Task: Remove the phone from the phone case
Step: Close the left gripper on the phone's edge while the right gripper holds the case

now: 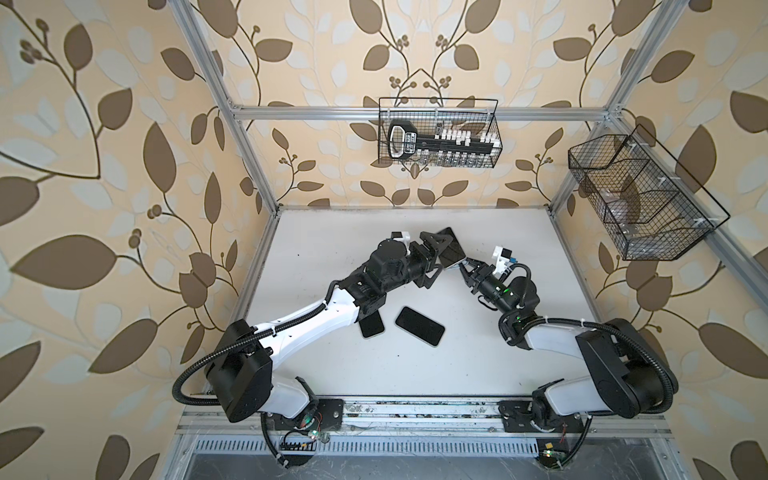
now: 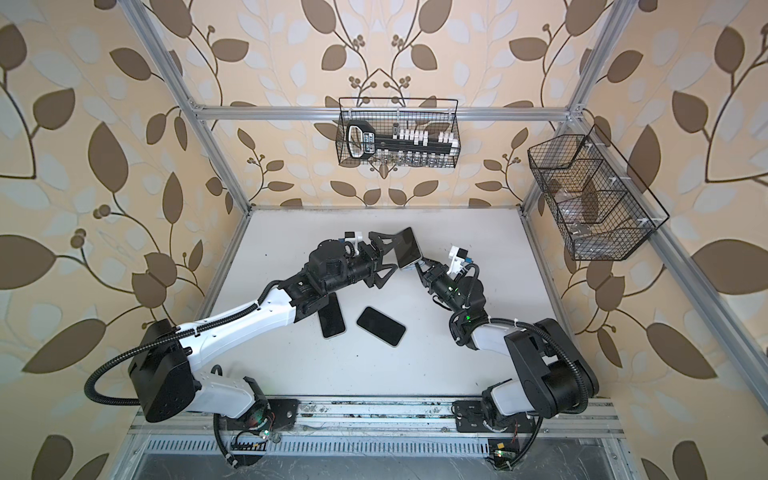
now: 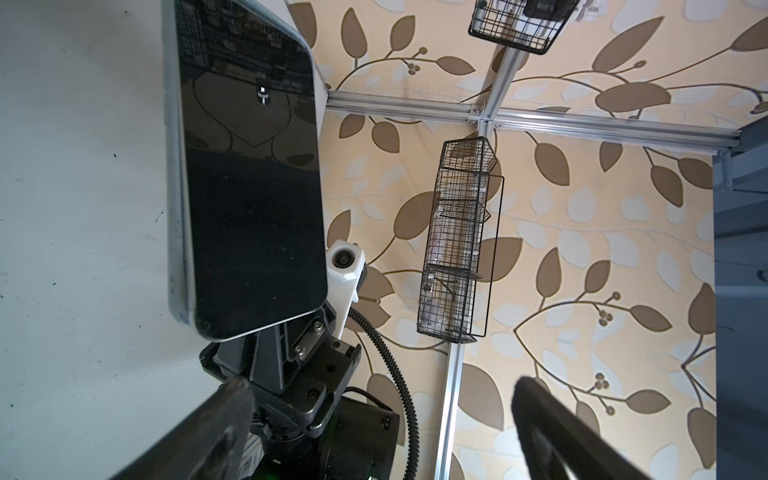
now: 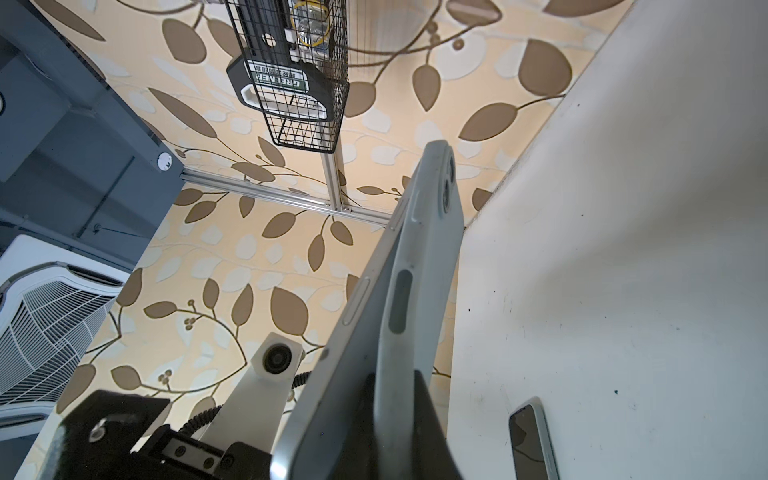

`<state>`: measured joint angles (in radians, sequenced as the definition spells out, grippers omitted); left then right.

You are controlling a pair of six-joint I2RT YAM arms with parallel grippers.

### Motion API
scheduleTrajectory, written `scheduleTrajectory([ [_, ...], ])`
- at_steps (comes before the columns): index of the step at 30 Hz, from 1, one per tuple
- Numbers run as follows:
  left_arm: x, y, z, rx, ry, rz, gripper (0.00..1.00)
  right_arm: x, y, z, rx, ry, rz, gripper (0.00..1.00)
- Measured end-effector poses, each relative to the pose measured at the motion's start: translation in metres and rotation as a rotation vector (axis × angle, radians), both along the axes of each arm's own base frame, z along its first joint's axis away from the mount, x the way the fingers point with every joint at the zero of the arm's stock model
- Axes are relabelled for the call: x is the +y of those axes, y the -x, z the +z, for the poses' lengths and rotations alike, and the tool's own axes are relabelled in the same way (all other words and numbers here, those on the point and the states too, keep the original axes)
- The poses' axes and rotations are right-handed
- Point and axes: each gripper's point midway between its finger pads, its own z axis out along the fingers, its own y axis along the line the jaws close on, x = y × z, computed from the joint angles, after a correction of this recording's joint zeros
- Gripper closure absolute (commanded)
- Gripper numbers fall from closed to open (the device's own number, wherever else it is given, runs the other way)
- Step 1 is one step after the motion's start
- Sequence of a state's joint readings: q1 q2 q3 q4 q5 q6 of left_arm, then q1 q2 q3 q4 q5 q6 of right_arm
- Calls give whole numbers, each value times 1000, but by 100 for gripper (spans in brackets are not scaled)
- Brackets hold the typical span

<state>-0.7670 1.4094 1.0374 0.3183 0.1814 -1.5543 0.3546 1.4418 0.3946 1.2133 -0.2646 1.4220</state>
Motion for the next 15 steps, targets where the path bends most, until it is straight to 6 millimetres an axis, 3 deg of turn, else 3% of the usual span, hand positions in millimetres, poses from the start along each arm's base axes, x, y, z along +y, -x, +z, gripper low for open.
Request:
scheduleTrajectory([
  [15,-10,-12,-31,82,-9,19,1,5,3,10,-31,-49,-95,100],
])
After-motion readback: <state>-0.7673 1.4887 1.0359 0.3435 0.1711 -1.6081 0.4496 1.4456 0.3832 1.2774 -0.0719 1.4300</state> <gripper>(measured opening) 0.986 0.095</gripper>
